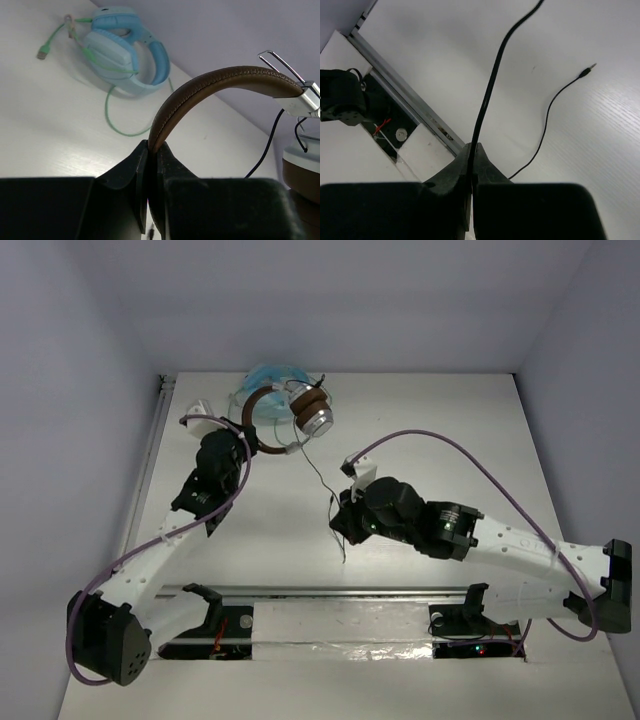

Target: Wrap the headphones

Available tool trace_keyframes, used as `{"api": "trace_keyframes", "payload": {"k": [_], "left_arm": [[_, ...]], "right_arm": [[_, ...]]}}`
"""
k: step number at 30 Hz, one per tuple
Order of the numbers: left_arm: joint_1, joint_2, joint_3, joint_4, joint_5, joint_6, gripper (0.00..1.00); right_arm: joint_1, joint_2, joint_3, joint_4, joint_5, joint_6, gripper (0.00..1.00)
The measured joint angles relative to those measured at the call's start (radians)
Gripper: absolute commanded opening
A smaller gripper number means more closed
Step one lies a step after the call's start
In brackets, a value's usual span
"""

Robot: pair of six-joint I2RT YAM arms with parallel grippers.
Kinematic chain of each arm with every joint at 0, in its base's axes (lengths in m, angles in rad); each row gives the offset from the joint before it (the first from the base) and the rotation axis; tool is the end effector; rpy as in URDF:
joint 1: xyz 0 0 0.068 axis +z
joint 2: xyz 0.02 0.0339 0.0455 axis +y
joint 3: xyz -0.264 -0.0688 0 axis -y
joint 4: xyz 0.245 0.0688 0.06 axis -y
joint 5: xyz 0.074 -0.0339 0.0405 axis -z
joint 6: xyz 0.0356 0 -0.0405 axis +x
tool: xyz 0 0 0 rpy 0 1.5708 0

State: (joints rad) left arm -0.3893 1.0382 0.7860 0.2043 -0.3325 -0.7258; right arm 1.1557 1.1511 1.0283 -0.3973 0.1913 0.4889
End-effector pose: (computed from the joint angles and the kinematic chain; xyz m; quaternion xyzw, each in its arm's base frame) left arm 0.2317 -0.0825 0.3327 -0.2321 0.6847 -0.2584 0.6408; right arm 0.1100 0.2329 0.3300 -0.2366 0.8294 0.3096 0.4003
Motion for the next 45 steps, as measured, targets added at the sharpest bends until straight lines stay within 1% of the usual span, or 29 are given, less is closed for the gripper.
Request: {"api": "trace_keyframes", "payload": {"k": [2,7,11,16,22,25,27,31,35,41,45], "left_arm": [[-0.041,0.000,-0.023,-0.003,-0.053,0.026,0.00],[-0.195,0.020,-0.080,-0.033,-0.192,0.083,0.00],[-0.288,0.074,-0.097,-0.046,-0.252,0.137,0.00],[-0.354,0.121,-0.107,-0.056,-0.275,0.196,0.00],[-0.385,0.127,-0.107,-0.077,-0.241,0.251,0.00],[-0.402,0.132,-0.098,-0.126,-0.233,0.266,0.00],[-0.422,0.136,-0.070,-0.214,-0.220,0.273,0.00],[-0.470,0.141,0.053,-0.445,-0.190,0.292,0.00],[-0.494,0.128,0.169,-0.564,-0.139,0.326,0.00],[-0.493,0.076,0.199,-0.716,-0.075,0.429,0.00],[-0.493,0.069,0.199,-0.771,-0.013,0.495,0.00]], "right_arm": [[0.000,0.003,0.041,-0.050,0.005,-0.025,0.00],[0.003,0.003,0.137,-0.154,0.005,-0.077,0.00],[0.003,0.000,0.189,-0.194,0.006,-0.108,0.00],[0.003,0.002,0.230,-0.240,0.022,-0.133,0.00],[0.003,0.041,0.272,-0.278,0.045,-0.165,0.00],[0.003,0.081,0.278,-0.284,0.061,-0.180,0.00],[0.003,0.099,0.278,-0.297,0.075,-0.190,0.00],[-0.018,0.108,0.282,-0.317,0.086,-0.213,0.00],[-0.043,0.106,0.296,-0.330,0.109,-0.232,0.00],[-0.057,0.074,0.299,-0.356,0.163,-0.246,0.00],[-0.077,0.043,0.299,-0.367,0.216,-0.250,0.00]]}}
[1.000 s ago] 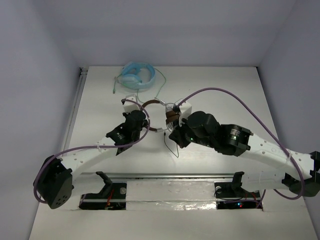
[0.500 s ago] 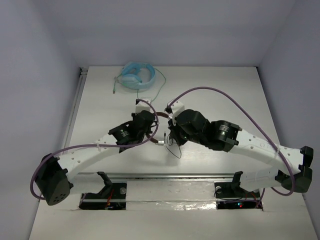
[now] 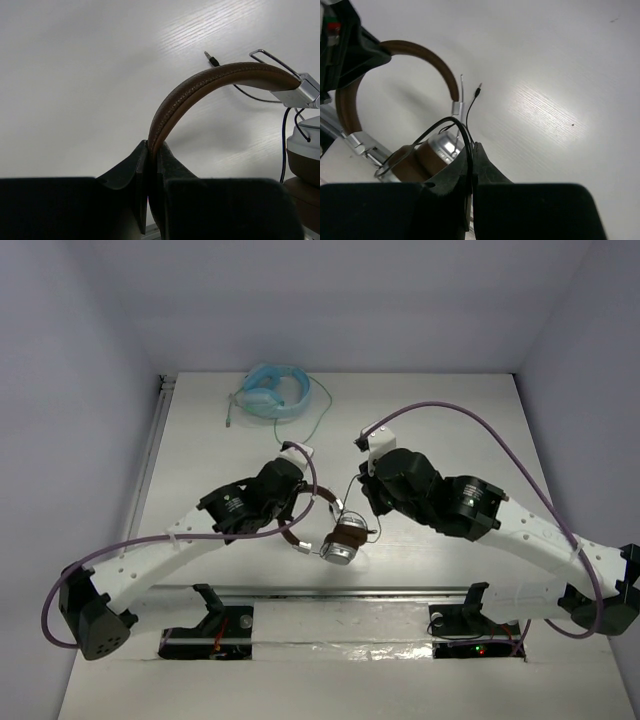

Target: Wrap the headphones

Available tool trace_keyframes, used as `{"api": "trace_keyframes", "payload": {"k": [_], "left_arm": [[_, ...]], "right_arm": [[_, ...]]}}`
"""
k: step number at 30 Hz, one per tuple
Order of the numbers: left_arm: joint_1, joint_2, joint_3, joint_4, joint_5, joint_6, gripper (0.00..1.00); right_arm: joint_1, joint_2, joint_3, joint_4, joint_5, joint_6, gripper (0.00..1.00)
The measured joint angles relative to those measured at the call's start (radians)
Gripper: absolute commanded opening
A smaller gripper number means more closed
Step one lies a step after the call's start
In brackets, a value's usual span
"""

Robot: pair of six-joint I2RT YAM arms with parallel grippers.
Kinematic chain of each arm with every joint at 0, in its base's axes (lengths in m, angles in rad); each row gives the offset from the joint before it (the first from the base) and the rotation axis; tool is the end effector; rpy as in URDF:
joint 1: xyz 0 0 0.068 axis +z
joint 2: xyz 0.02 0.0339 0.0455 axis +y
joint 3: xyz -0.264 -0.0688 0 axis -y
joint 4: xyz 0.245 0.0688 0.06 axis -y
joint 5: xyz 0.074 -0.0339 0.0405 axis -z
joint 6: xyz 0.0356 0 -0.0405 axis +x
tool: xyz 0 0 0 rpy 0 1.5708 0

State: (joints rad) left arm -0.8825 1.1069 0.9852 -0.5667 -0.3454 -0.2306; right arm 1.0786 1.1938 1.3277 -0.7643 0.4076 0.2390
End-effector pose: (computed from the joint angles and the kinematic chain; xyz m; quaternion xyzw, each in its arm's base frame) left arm 0.1588 -0.1741 0.3111 0.2157 0.8674 -0.0903 0.4393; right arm 0.1276 0.2082 0.3882 -0.2721 0.8346 0.1289 0.4613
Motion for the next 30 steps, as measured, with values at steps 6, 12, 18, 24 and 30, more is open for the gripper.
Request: {"api": "trace_keyframes", "payload": {"k": [6,12,18,24,30], "left_arm": [[0.017,-0.056,0.000,-0.002,0.093,0.053,0.00],[0.113,-0.124,0.000,0.024,0.240,0.084,0.00],[0.261,-0.150,0.000,0.082,0.406,0.099,0.00],[0.347,-0.159,0.000,0.175,0.571,0.091,0.00],[0.403,-0.158,0.007,0.248,0.726,0.061,0.00]], "right_arm": [[-0.020,-0.008,-0.004,-0.009,0.039,0.001,0.00],[-0.093,-0.010,-0.076,0.044,0.090,0.028,0.00],[-0.164,-0.051,-0.198,0.154,0.100,0.077,0.00],[-0.237,-0.147,-0.296,0.340,0.003,0.138,0.00],[-0.316,-0.138,-0.422,0.576,-0.215,0.188,0.10]]}}
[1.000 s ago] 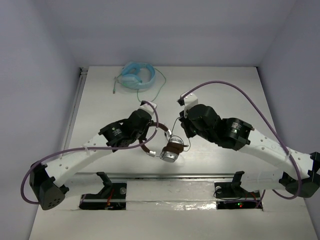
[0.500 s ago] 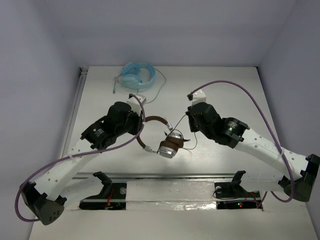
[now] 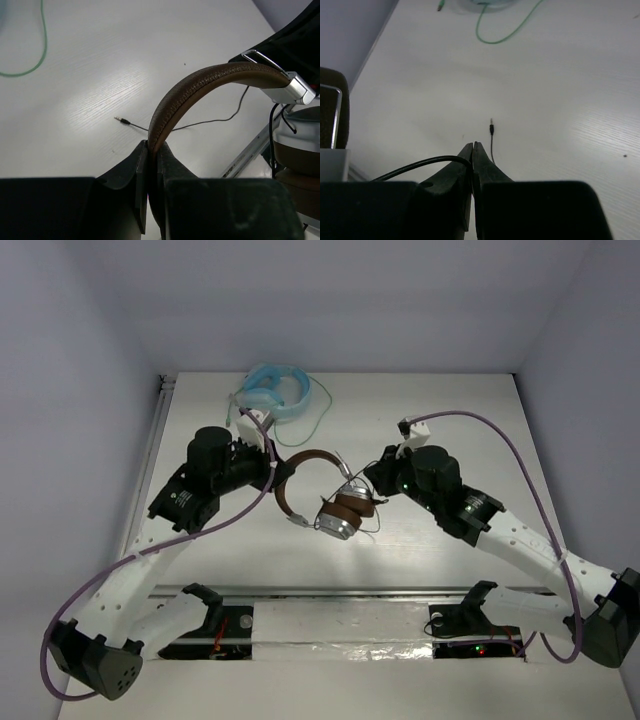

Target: Wrap the headphones

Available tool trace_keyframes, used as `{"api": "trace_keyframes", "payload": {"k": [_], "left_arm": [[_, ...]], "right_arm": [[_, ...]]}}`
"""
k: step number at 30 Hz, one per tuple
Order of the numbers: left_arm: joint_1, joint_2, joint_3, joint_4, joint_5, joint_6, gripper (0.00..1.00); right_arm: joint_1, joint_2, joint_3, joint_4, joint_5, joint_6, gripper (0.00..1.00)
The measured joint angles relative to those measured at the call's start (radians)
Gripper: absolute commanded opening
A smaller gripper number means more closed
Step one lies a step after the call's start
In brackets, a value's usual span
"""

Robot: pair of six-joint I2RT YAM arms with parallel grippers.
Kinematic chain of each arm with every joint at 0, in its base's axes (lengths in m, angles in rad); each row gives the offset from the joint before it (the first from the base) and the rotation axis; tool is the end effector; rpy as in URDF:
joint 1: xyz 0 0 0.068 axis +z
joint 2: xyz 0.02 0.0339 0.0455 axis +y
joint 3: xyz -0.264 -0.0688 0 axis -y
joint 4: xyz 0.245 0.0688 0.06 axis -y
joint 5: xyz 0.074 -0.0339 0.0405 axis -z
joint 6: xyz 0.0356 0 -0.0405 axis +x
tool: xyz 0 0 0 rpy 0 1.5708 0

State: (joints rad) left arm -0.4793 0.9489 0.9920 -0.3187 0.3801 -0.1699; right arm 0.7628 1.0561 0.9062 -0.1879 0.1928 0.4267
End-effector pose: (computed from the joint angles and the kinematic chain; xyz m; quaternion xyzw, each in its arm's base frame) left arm 0.1815 -0.1092 0.3694 0.2333 0.7563 -0.3317 0.5134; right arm 0.1811 0.1637 0.3299 -0.0810 0.8100 0.2574 0.5207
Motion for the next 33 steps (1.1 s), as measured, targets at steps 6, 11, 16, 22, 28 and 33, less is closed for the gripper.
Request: {"api": "trace_keyframes", "payload": {"k": [6,11,16,22,28,33], "left_arm": [[0.055,0.003,0.002,0.068,0.109,-0.057,0.00],[0.056,0.003,0.017,0.115,0.164,-0.105,0.00],[0.056,0.003,0.048,0.128,0.163,-0.134,0.00],[0.056,0.004,0.124,0.139,0.102,-0.177,0.00],[0.056,0.010,0.215,0.179,0.039,-0.230,0.00],[0.056,0.022,0.230,0.217,0.035,-0.279,0.00]], "right_arm": [[-0.087,0.000,-0.106,0.206,-0.227,0.035,0.26],[-0.109,0.011,-0.171,0.382,-0.354,0.064,0.29],[-0.111,0.060,-0.225,0.537,-0.449,0.101,0.38],[-0.115,0.164,-0.266,0.659,-0.505,0.132,0.42],[-0.116,0.251,-0.315,0.753,-0.502,0.191,0.47],[-0.116,0.344,-0.314,0.851,-0.478,0.229,0.47]]}}
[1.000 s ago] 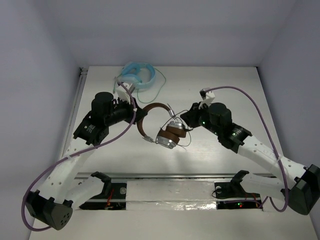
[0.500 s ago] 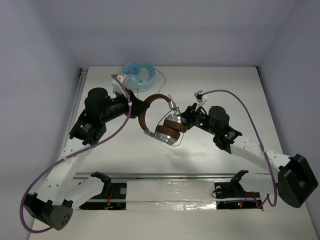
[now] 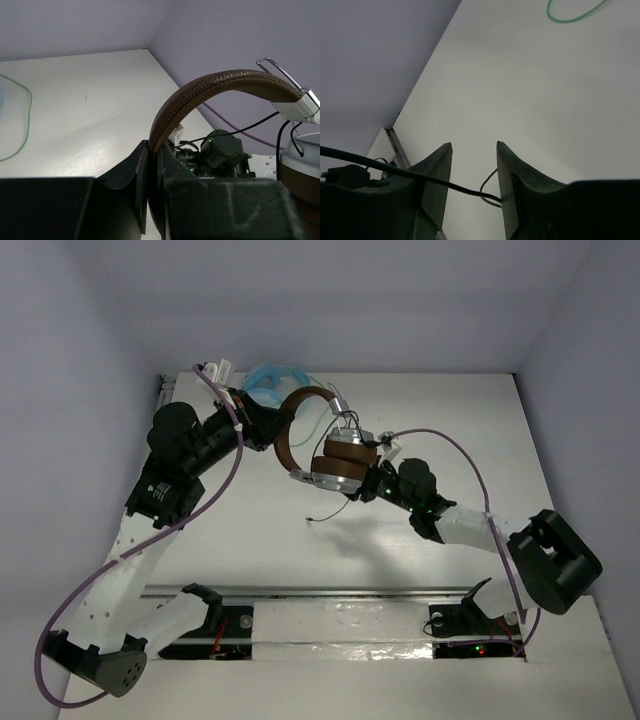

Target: Wrap the headphones

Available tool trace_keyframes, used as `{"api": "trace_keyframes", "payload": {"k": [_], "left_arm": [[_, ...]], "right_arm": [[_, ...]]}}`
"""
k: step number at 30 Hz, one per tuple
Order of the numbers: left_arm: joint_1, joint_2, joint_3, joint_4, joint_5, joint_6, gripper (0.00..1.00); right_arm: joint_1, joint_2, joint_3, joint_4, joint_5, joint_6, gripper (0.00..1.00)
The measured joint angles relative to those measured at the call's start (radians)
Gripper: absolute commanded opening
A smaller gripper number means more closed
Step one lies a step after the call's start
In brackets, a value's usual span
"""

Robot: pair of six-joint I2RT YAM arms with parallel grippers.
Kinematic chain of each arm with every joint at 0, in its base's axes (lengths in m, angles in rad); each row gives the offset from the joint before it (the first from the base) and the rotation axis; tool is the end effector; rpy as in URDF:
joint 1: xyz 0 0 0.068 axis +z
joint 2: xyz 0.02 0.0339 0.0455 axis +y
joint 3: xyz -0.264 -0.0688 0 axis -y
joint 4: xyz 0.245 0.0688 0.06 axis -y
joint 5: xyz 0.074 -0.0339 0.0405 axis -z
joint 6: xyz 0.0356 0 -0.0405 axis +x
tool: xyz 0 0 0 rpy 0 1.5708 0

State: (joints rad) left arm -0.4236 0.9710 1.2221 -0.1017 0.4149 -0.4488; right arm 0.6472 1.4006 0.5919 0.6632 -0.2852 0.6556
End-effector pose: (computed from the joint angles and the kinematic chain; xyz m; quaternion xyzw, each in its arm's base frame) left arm 0.1753 -0.0948 0.4663 0.1480 0.6403 -0.4351 0.6154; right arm 0.2292 0.1858 0.2222 -0.0898 0.7493 0.4779 0.4495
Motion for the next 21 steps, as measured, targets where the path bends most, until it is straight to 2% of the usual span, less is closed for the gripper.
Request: {"api": "trace_keyframes", "payload": {"k": [5,9,12,18,21], "left_arm": [[0.000,0.012,0.000,0.008,-0.007,-0.034,0.00],[0.000,0.015,0.008,0.010,-0.037,-0.047,0.00],[0.000,0.018,0.012,0.017,-0.089,-0.051,0.00],[0.000,0.048,0.020,0.062,-0.174,-0.081,0.00],[0.000,0.045,0.000,0.095,-0.240,-0.100,0.00]], "right_arm": [[0.000,0.071,0.000,0.069,0.024,0.023,0.46],[0.005,0.112,0.000,0.101,0.055,0.035,0.38],[0.019,0.129,0.000,0.115,0.087,0.048,0.36],[0.114,0.135,-0.001,0.106,0.184,0.072,0.34],[0.178,0.114,-0.024,0.101,0.240,0.093,0.38]]}}
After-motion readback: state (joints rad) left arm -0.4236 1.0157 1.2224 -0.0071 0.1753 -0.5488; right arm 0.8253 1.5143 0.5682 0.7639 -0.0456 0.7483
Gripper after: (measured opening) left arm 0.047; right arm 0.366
